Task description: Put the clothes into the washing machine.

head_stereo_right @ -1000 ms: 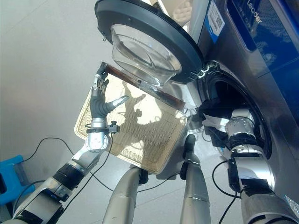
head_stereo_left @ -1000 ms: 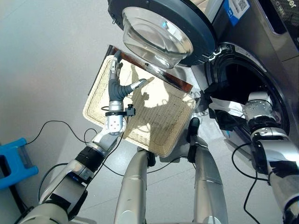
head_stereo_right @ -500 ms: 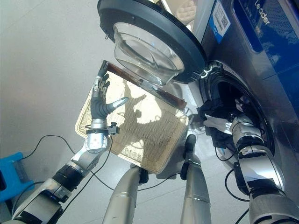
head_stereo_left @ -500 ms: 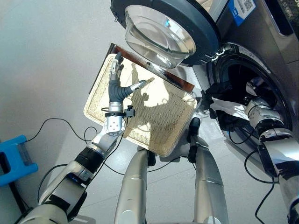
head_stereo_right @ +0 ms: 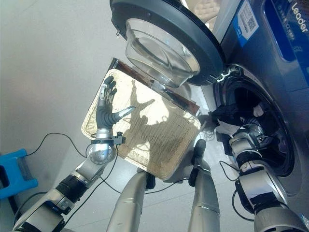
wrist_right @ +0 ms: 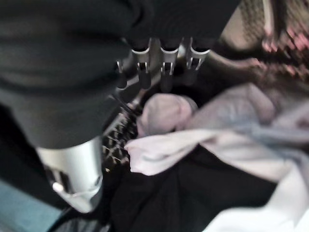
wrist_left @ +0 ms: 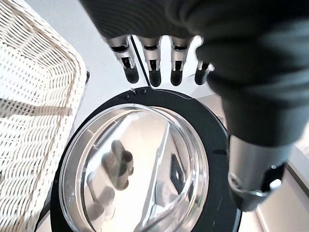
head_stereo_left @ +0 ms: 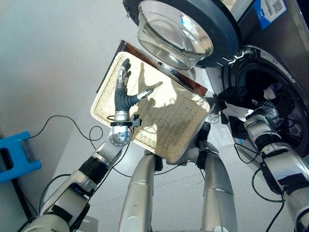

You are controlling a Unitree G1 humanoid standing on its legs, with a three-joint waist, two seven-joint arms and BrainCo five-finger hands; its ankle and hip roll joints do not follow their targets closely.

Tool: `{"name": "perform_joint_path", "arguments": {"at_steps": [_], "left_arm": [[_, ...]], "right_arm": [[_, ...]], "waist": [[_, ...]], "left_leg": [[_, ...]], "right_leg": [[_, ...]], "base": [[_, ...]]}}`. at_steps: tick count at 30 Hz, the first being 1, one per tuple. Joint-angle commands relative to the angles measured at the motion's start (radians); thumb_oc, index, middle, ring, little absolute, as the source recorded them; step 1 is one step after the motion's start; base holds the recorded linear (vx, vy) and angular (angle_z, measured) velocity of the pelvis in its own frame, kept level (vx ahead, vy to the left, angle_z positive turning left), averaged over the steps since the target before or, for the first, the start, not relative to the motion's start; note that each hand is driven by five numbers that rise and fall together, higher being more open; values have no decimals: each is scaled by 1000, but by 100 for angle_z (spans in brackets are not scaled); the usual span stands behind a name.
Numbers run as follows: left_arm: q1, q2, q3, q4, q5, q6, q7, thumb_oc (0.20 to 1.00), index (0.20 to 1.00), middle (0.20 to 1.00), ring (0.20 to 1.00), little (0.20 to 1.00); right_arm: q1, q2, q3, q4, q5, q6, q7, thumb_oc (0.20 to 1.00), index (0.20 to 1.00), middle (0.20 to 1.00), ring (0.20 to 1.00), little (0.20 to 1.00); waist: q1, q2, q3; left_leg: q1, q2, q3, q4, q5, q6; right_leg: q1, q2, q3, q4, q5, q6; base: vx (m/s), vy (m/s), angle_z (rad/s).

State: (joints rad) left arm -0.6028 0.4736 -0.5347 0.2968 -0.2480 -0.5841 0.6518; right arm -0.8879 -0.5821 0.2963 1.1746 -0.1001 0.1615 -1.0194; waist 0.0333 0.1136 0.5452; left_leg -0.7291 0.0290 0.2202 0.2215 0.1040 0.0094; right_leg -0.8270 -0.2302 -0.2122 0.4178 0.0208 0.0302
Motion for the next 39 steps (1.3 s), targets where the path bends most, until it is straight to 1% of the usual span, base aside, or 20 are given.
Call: {"name": "perform_joint_path", "arguments": {"at_steps": [1,2,4,6,10,11,12,14,16,19,22,23,24,27,28,29,31,35,38,39], "left_arm": [[13,-43,4,-42,79,-87,30,1000,1000,1000,1000,1000],[14,-44,4,-39,84,-89,35,1000,1000,1000,1000,1000],[21,-43,4,-38,94,-95,47,1000,1000,1000,1000,1000],[25,-38,7,-40,97,-99,52,1000,1000,1000,1000,1000],[26,-40,8,-39,100,-99,55,1000,1000,1000,1000,1000],[27,-42,7,-38,105,-99,58,1000,1000,1000,1000,1000],[28,-43,7,-42,107,-94,65,1000,1000,1000,1000,1000],[34,-39,13,-51,111,-86,66,1000,1000,1000,1000,1000],[41,-36,18,-54,112,-85,63,1000,1000,1000,1000,1000],[45,-33,23,-56,118,-87,62,1000,1000,1000,1000,1000],[36,-26,22,-41,118,-96,65,1000,1000,1000,1000,1000],[35,-23,24,-36,122,-104,64,1000,1000,1000,1000,1000],[35,-23,25,-36,123,-105,64,1000,1000,1000,1000,1000],[22,-22,21,-27,131,-110,68,1000,1000,1000,1000,1000],[21,-22,20,-27,131,-110,68,1000,1000,1000,1000,1000],[13,-18,14,-23,133,-113,68,1000,1000,1000,1000,1000],[6,-22,6,-18,142,-114,67,1000,1000,1000,1000,1000],[-2,-34,2,-23,145,-99,51,1000,1000,1000,1000,1000],[-2,-34,2,-23,145,-99,51,1000,1000,1000,1000,1000],[-8,-38,1,-24,145,-93,50,1000,1000,1000,1000,1000]], "right_arm": [[13,-69,52,-40,-122,-8,-129,1000,1000,1000,1000,1000],[26,-69,63,-44,-137,4,-151,1000,1000,1000,1000,1000],[68,-59,67,-49,-101,5,-200,1000,1000,1000,1000,1000],[89,-54,62,-57,-112,7,-243,1000,1000,1000,1000,1000],[93,-53,61,-62,-127,6,-254,1000,1000,1000,1000,1000],[96,-54,65,-71,-152,2,-262,1000,1000,1000,1000,1000],[100,-60,79,-102,-224,12,-280,1000,1000,1000,1000,1000],[120,-69,93,-138,-256,8,-292,1000,1000,1000,1000,1000],[135,-71,101,-158,-287,2,-283,1000,1000,1000,1000,1000],[147,-73,129,-172,-373,-1,-236,1000,1000,1000,1000,1000],[143,-68,185,-162,-454,10,-140,1000,1000,1000,1000,1000],[144,-64,219,-137,-450,4,-85,1000,1000,1000,1000,1000],[143,-63,223,-133,-455,4,-76,1000,1000,1000,1000,1000],[128,-53,261,-95,-482,13,-1,1000,1000,1000,1000,1000],[126,-53,264,-93,-482,14,7,1000,1000,1000,1000,1000],[111,-54,287,-71,-469,22,78,1000,1000,1000,1000,1000],[92,-47,302,-46,-453,13,147,1000,1000,1000,1000,1000],[60,-37,319,-7,-479,4,231,1000,1000,1000,1000,1000],[60,-37,319,-7,-479,4,231,1000,1000,1000,1000,1000],[43,-36,325,2,-493,14,273,1000,1000,1000,1000,1000]], "waist": [[-26,71,-25],[-30,69,-25],[-36,66,-25],[-40,64,-25],[-41,63,-25],[-42,62,-25],[-45,61,-25],[-48,56,-25],[-50,53,-25],[-51,48,-25],[-51,42,-25],[-48,41,-25],[-48,41,-25],[-41,42,-25],[-41,42,-25],[-36,44,-25],[-30,48,-25],[-21,59,-25],[-21,59,-25],[-18,63,-25]], "left_leg": [[2,-39,58,111,-166,-34],[1,-38,60,109,-165,-35],[2,-36,62,101,-162,-36],[3,-36,64,93,-160,-35],[4,-37,64,91,-158,-35],[4,-38,64,88,-157,-35],[5,-39,65,85,-155,-36],[2,-38,66,82,-152,-37],[0,-37,66,81,-151,-37],[-7,-36,66,81,-149,-37],[-17,-34,66,85,-148,-38],[-22,-32,66,84,-144,-37],[-23,-31,66,84,-144,-37],[-31,-31,64,84,-141,-37],[-32,-31,64,85,-141,-37],[-37,-32,61,86,-139,-38],[-43,-35,57,84,-135,-40],[-51,-36,52,82,-129,-44],[-51,-36,52,83,-129,-44],[-55,-37,52,84,-128,-45]], "right_leg": [[-2,18,-54,50,-33,97],[-4,21,-51,48,-33,98],[-5,26,-46,39,-29,99],[-3,30,-45,30,-26,101],[-2,31,-44,26,-24,101],[0,33,-43,23,-23,102],[2,34,-43,16,-19,104],[0,36,-42,13,-17,105],[-1,37,-42,11,-16,106],[-6,37,-42,6,-12,108],[-12,35,-44,2,-8,109],[-16,33,-46,-1,-3,109],[-16,32,-47,-1,-3,108],[-21,25,-52,-7,4,109],[-22,25,-53,-7,4,109],[-26,19,-55,-11,10,110],[-29,16,-57,-15,15,110],[-37,6,-60,-20,23,111],[-37,6,-60,-20,23,111],[-43,3,-60,-18,24,111]], "base": [[0,0,0],[0,0,0],[0,0,0],[-3,2,-5],[-1,1,-3],[-1,4,-4],[-6,3,-5],[0,0,0],[0,0,0],[0,0,0],[-7,-14,0],[-14,-34,0],[-17,-46,1],[-12,-26,1],[-16,-40,2],[-15,-39,2],[-10,-24,1],[0,0,0],[0,0,0],[0,0,0]]}}
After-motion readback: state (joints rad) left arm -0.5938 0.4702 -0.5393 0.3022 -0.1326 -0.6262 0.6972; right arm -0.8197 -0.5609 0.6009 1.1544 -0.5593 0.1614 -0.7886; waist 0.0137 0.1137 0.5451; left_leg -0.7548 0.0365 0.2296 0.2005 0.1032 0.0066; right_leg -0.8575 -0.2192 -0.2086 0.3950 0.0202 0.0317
